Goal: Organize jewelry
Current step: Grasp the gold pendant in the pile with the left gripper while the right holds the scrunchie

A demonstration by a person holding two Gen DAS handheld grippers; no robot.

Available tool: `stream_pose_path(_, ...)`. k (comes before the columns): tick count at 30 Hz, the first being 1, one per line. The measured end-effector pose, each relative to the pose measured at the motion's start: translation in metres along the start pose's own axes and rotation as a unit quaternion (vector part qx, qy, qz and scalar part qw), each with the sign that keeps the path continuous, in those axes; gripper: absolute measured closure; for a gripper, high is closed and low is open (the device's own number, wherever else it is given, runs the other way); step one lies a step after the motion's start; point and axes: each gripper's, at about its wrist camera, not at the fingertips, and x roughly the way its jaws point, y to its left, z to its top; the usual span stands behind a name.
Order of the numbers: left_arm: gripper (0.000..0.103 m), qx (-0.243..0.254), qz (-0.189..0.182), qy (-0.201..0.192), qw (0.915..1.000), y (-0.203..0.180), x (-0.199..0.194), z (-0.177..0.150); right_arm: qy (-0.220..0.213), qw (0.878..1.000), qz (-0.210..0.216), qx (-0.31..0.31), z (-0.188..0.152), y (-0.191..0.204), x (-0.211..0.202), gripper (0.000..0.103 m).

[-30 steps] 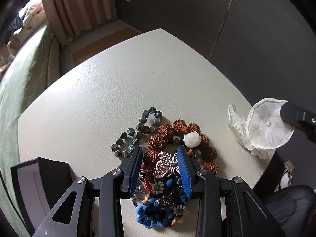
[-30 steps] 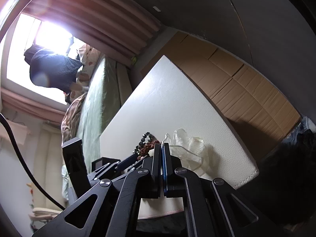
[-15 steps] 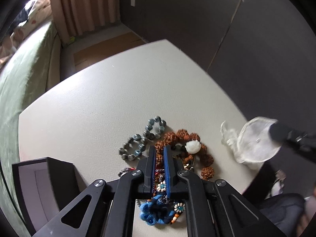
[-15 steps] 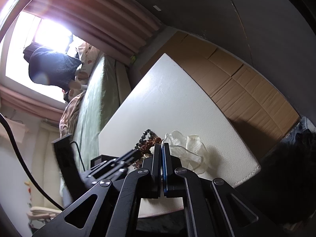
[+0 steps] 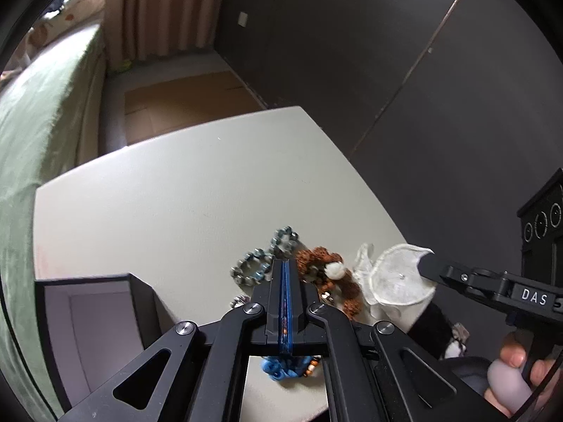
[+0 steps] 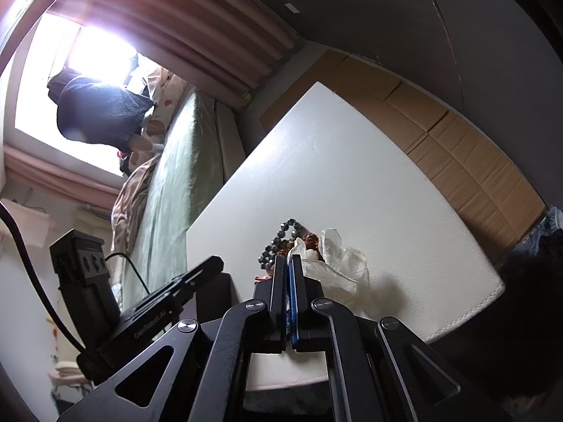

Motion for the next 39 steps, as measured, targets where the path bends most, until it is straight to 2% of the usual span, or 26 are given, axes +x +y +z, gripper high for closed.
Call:
stream_pose_path(5, 0.1, 0.005, -0.005, 0.038, 0.9993, -0.007, 0.015, -0.004, -0.009, 1.0, 0.004, 0.002, -0.001, -0.001, -0.006, 0.1)
stream_pose_path(14, 0.1, -0.004, -0.028, 0.075, 0.9968, -0.024, 0.03, -0.001, -0.02, 1.0, 0.006, 0.017, 0.004, -0.016, -0.019, 0.1)
stream_pose_path(19, 0.1, -0.008, -0.001, 0.096, 0.9954, -0.032, 0.043, -0.004, -0.024, 0.999, 0.016, 0.023, 0.003, -0.022, -0.028, 0.1)
stream_pose_path(23, 0.099, 0.0, 0.018, 0.096, 0.9952, -0.042, 0.047, -0.003, -0.022, 0.999, 0.024, 0.028, 0.005, -0.03, -0.033, 0.1)
stream_pose_path(24, 0.09, 0.002, 0.025, 0.093, 0.9953, -0.044, 0.046, -0.003, -0.022, 0.999, 0.027, 0.029, 0.005, -0.032, -0.035, 0.1)
stream_pose_path(25, 0.066, 0.003, 0.03, 0.091, 0.9954, -0.047, 0.046, -0.001, -0.022, 0.999, 0.029, 0.029, 0.006, -0.033, -0.036, 0.1)
stream_pose_path(26, 0.05, 0.004, 0.034, 0.087, 0.9956, -0.048, 0.045, -0.001, -0.023, 0.999, 0.031, 0.029, 0.006, -0.034, -0.039, 0.1)
stream_pose_path(27, 0.025, 0.003, 0.035, 0.084, 0.9958, -0.049, 0.044, -0.001, -0.024, 0.999, 0.034, 0.029, 0.005, -0.035, -0.04, 0.1)
stream_pose_path(28, 0.021, 0.002, 0.036, 0.081, 0.9961, -0.05, 0.043, -0.001, -0.025, 0.999, 0.036, 0.029, 0.005, -0.036, -0.042, 0.1)
stream_pose_path(35, 0.021, -0.01, 0.061, 0.088, 0.9942, -0.051, 0.051, -0.002, -0.031, 0.998, 0.049, 0.032, 0.005, -0.044, -0.053, 0.1)
stream_pose_path(36, 0.024, -0.015, 0.061, 0.085, 0.9944, -0.05, 0.052, -0.002, -0.032, 0.998, 0.05, 0.034, 0.005, -0.045, -0.054, 0.1)
stream_pose_path(38, 0.036, -0.02, 0.059, 0.076, 0.9952, -0.05, 0.051, -0.001, -0.033, 0.997, 0.052, 0.036, 0.005, -0.048, -0.056, 0.1)
stream_pose_path(39, 0.046, -0.023, 0.06, 0.078, 0.9949, -0.049, 0.053, 0.0, -0.033, 0.997, 0.053, 0.037, 0.005, -0.049, -0.057, 0.1)
